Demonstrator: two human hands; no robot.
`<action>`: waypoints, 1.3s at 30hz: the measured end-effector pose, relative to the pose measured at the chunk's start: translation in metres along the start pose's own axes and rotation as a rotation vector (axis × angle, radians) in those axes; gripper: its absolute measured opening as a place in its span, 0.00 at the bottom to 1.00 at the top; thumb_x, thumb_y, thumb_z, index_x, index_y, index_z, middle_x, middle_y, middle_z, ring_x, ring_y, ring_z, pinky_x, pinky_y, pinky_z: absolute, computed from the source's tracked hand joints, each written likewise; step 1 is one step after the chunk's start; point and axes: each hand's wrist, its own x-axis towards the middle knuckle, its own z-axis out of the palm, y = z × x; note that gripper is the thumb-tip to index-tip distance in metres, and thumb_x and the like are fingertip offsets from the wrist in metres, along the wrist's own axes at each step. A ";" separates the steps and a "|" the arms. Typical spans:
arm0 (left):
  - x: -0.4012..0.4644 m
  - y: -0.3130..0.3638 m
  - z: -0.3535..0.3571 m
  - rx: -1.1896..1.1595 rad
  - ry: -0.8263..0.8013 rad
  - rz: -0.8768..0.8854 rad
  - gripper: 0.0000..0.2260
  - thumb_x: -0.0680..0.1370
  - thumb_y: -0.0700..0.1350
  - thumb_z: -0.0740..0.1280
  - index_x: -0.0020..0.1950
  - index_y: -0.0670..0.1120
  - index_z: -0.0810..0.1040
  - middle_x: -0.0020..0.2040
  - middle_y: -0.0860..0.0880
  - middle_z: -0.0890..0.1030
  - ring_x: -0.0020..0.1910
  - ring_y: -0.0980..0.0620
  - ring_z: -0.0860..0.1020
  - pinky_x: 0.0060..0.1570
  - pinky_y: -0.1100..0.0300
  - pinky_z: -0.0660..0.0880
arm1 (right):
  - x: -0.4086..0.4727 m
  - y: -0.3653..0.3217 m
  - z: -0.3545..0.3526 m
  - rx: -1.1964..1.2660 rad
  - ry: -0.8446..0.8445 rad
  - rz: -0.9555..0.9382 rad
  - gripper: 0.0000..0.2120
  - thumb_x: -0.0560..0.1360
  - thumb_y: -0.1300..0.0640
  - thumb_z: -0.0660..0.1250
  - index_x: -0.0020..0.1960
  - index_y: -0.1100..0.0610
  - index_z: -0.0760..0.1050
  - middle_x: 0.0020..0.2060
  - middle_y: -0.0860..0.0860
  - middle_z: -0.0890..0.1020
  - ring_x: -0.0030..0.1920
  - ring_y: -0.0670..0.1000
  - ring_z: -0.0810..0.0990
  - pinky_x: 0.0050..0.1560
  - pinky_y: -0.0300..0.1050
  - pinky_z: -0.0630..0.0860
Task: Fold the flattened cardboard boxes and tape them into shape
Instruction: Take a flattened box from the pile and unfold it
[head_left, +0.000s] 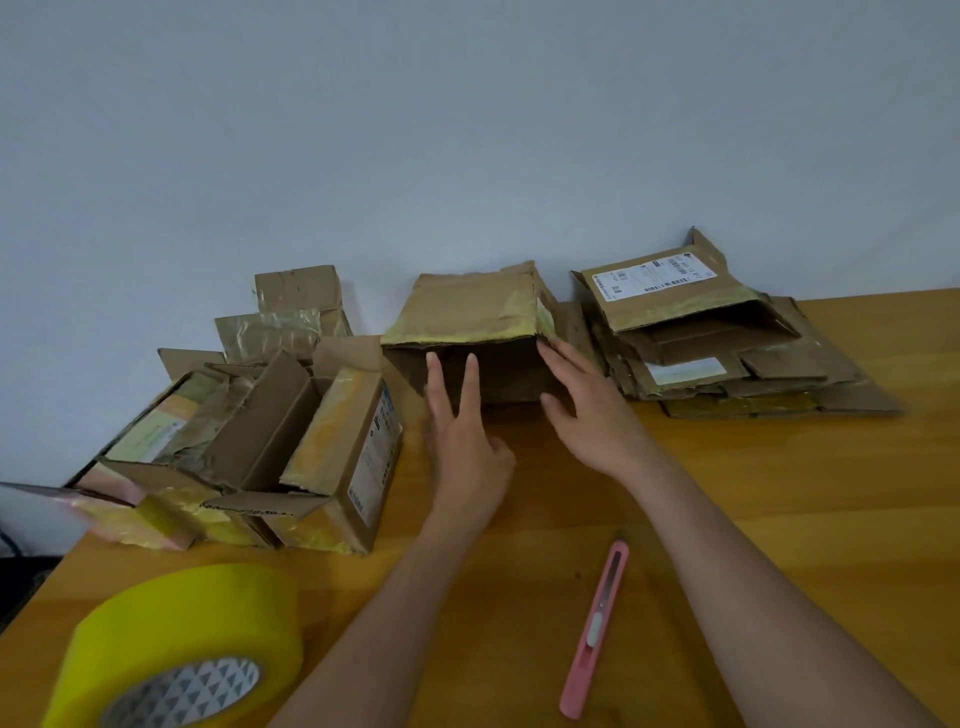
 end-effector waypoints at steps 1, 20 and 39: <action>-0.004 0.001 -0.003 0.013 0.011 0.016 0.43 0.75 0.31 0.66 0.80 0.59 0.48 0.76 0.60 0.30 0.79 0.49 0.42 0.71 0.47 0.66 | -0.004 -0.006 -0.006 0.039 0.015 0.000 0.30 0.82 0.54 0.60 0.79 0.43 0.50 0.78 0.38 0.50 0.78 0.46 0.52 0.74 0.52 0.54; -0.111 0.055 -0.113 0.164 0.422 0.405 0.07 0.72 0.39 0.75 0.46 0.49 0.80 0.76 0.49 0.54 0.73 0.40 0.53 0.66 0.36 0.68 | -0.118 -0.081 -0.098 0.505 0.207 0.005 0.26 0.80 0.45 0.62 0.76 0.41 0.61 0.74 0.37 0.62 0.71 0.36 0.59 0.70 0.42 0.61; -0.119 0.014 -0.131 -0.317 0.378 0.100 0.12 0.74 0.57 0.64 0.49 0.50 0.74 0.48 0.51 0.76 0.51 0.52 0.73 0.45 0.70 0.70 | -0.124 -0.063 -0.048 0.542 0.106 -0.058 0.21 0.74 0.34 0.62 0.66 0.32 0.69 0.66 0.38 0.72 0.67 0.42 0.71 0.61 0.40 0.75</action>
